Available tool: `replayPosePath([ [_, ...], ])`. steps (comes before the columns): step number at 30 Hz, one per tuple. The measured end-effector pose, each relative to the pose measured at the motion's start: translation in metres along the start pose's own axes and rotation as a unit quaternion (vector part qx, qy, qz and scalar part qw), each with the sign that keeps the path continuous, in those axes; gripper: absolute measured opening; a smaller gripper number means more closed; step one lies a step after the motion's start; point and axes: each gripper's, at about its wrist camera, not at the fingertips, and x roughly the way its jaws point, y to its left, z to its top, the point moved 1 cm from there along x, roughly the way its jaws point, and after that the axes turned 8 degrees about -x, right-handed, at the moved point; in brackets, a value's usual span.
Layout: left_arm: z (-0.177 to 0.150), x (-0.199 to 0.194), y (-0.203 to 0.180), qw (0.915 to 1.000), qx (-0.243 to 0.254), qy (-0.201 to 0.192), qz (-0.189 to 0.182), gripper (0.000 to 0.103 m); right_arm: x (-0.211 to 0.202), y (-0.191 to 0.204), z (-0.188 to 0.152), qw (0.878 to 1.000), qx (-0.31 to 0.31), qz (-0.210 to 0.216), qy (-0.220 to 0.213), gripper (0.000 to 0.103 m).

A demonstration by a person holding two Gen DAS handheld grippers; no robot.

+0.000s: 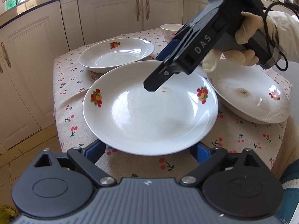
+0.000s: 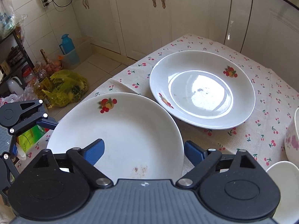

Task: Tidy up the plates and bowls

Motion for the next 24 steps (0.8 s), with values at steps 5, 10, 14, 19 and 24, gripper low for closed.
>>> replayPosePath([
  [5,-0.009,-0.016,0.0,0.9996,-0.019,-0.001,0.02,0.096,-0.032,0.01,-0.006,0.999,-0.01,-0.02,-0.027,0.103],
  [10,-0.013,-0.04,-0.006,0.9981,-0.044,-0.024,0.035,0.098,-0.068,0.024,-0.029,0.998,-0.014,-0.043,-0.05,0.103],
  [14,-0.012,-0.056,-0.017,0.9959,-0.063,-0.044,0.048,0.098,-0.092,0.036,-0.057,0.996,-0.014,-0.065,-0.059,0.103],
  [19,-0.014,-0.067,-0.037,0.9933,-0.079,-0.066,0.052,0.098,-0.118,0.048,-0.095,0.993,-0.003,-0.088,-0.072,0.103],
  [24,-0.018,-0.071,-0.064,0.989,-0.103,-0.088,0.058,0.098,-0.14,0.059,-0.136,0.99,0.014,-0.11,-0.088,0.103],
])
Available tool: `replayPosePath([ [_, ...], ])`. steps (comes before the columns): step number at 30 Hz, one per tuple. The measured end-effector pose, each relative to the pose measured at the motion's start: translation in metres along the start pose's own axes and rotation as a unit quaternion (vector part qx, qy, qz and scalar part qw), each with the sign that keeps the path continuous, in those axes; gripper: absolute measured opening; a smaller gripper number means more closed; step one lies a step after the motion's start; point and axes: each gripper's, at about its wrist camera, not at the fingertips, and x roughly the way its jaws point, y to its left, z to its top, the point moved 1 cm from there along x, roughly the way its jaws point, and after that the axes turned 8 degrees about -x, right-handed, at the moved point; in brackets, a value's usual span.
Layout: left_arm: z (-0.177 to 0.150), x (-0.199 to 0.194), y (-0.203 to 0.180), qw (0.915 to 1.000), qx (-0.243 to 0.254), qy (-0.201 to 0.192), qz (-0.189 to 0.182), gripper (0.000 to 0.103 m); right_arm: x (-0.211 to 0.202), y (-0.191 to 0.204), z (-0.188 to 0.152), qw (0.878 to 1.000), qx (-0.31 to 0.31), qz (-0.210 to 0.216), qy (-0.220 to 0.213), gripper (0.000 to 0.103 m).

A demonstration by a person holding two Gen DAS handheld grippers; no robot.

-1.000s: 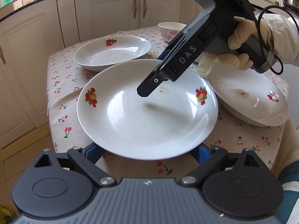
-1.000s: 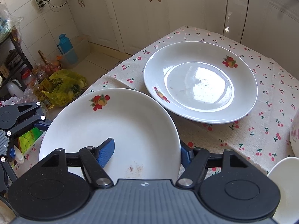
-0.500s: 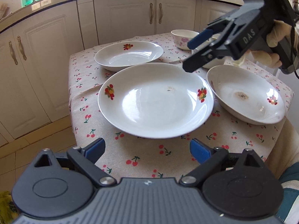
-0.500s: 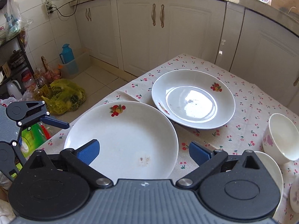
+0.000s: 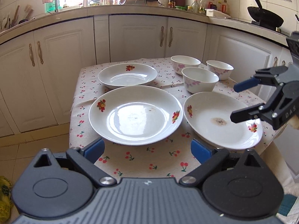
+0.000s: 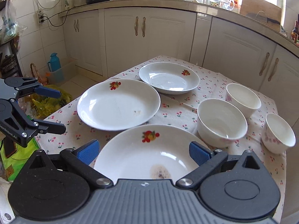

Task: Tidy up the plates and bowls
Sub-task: 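Lower the stained plate onto the cloth and open the right gripper, then grasp the stained plate's rim with the left gripper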

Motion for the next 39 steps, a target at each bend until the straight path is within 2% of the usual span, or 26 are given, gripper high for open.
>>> replayPosePath([
  [9,-0.01,-0.005,-0.037,0.9994,-0.033,-0.013,0.0,0.098,-0.038,-0.003,-0.062,1.0,0.015,-0.016,-0.013,0.103],
  [16,-0.004,-0.001,-0.055,0.9998,-0.015,-0.004,0.008,0.098,-0.019,-0.009,-0.093,1.0,0.024,-0.005,0.012,0.103],
  [26,0.011,0.019,-0.065,0.9993,0.029,0.022,0.001,0.098,0.004,-0.009,-0.089,1.0,0.008,0.005,0.008,0.103],
  [34,0.031,0.046,-0.071,0.9958,0.061,0.056,-0.039,0.098,0.003,-0.008,-0.094,1.0,0.01,-0.003,-0.019,0.103],
  [39,0.048,0.066,-0.082,0.9899,0.098,0.076,-0.068,0.098,0.003,-0.008,-0.096,1.0,0.012,-0.005,-0.028,0.103],
])
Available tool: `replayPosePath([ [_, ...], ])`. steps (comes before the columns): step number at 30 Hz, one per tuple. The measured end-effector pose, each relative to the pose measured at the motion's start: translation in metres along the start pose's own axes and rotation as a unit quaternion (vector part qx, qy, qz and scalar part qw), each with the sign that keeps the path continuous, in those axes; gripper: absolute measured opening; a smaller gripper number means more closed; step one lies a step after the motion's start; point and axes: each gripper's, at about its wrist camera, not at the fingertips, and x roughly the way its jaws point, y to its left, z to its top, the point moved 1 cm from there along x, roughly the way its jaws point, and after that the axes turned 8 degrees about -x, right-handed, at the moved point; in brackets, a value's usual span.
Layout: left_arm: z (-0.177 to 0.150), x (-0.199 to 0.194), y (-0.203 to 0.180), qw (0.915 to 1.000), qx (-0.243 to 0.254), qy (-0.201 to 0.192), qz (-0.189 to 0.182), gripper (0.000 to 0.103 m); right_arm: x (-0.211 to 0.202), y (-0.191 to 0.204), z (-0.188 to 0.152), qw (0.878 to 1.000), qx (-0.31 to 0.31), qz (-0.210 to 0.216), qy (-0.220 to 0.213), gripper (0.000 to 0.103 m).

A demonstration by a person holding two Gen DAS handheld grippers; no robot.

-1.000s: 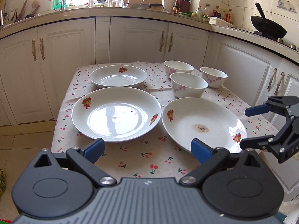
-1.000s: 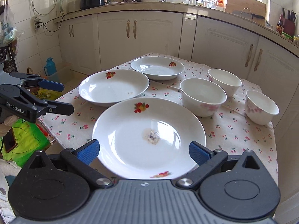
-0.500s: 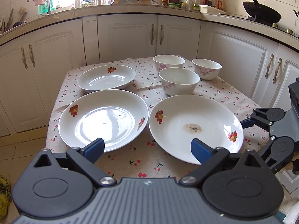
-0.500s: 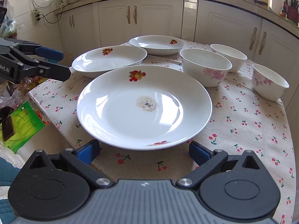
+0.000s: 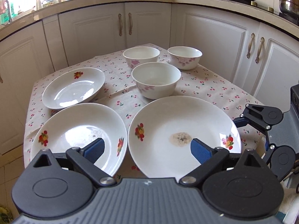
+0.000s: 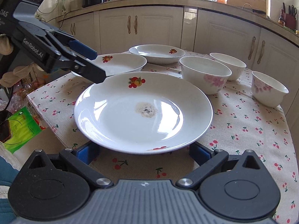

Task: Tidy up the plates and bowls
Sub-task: 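Grasp the stained plate's rim with the left gripper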

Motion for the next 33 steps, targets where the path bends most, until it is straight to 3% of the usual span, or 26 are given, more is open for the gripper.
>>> replayPosePath([
  [10,0.038,0.056,-0.01,0.9955,0.068,0.05,-0.042,0.094,-0.002,0.004,-0.003,1.0,0.008,-0.015,-0.01,0.103],
  [16,0.044,0.081,-0.012,0.9901,0.09,0.092,-0.055,0.083,-0.003,0.004,-0.003,1.0,0.01,-0.016,-0.009,0.103],
  [33,0.052,0.091,-0.018,0.9786,0.104,0.159,-0.079,0.081,-0.011,-0.001,-0.002,1.0,-0.017,-0.011,0.005,0.103],
])
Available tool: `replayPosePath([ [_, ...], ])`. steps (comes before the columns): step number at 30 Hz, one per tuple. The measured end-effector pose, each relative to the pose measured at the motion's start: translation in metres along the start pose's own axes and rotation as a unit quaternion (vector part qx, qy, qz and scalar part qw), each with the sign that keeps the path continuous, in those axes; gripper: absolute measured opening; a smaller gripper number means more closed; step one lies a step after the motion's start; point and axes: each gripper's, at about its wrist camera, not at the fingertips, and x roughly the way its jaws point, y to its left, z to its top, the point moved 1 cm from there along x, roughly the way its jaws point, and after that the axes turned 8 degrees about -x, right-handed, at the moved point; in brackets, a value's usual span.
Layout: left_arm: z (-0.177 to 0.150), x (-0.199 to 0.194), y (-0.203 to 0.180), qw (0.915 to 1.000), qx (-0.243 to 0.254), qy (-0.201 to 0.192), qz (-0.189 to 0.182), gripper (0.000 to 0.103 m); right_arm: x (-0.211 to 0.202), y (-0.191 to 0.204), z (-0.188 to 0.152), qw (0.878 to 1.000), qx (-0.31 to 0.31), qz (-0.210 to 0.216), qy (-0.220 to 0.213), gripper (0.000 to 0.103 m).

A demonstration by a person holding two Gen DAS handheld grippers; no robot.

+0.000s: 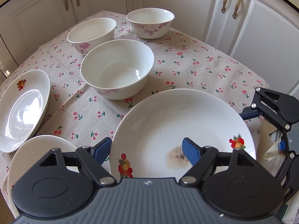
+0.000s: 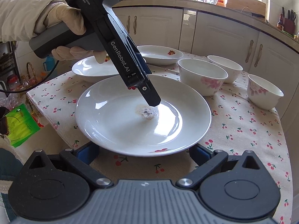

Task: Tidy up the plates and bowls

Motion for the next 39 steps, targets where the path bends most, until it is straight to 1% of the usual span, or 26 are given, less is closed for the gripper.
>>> replayPosePath([
  [5,0.008,0.004,0.005,0.9995,-0.003,0.026,-0.018,0.08,-0.005,-0.003,-0.001,1.0,0.003,0.001,0.004,0.103],
  [9,0.011,0.009,0.005,0.9987,0.009,0.045,-0.02,0.08,-0.005,-0.001,-0.001,1.0,0.007,0.001,0.002,0.103],
  [13,0.008,0.015,0.005,0.9977,0.011,0.063,-0.021,0.08,-0.002,0.0,0.0,1.0,0.016,0.005,0.003,0.103],
  [16,0.008,0.015,0.005,0.9977,0.008,0.064,-0.021,0.08,-0.001,0.0,0.001,1.0,0.019,0.006,0.008,0.103],
  [20,0.01,0.014,0.008,0.9975,-0.008,0.063,-0.031,0.08,-0.001,-0.001,0.003,1.0,0.021,0.009,0.015,0.103],
  [25,0.011,0.014,0.008,0.9973,-0.014,0.06,-0.04,0.08,-0.001,-0.004,0.004,0.999,0.019,0.012,0.024,0.103],
  [30,0.011,0.016,0.008,0.9971,-0.006,0.061,-0.045,0.08,0.0,-0.006,0.002,1.0,0.013,0.011,0.02,0.103],
  [35,0.01,0.021,0.009,0.9957,-0.006,0.077,-0.051,0.08,0.002,-0.003,0.001,1.0,0.018,0.006,0.016,0.103],
  [37,0.01,0.021,0.007,0.9961,-0.003,0.075,-0.047,0.08,0.003,-0.003,0.002,1.0,0.019,0.005,0.019,0.103],
  [39,0.01,0.02,0.008,0.996,-0.007,0.072,-0.053,0.079,0.003,-0.004,0.002,1.0,0.021,0.006,0.022,0.103],
])
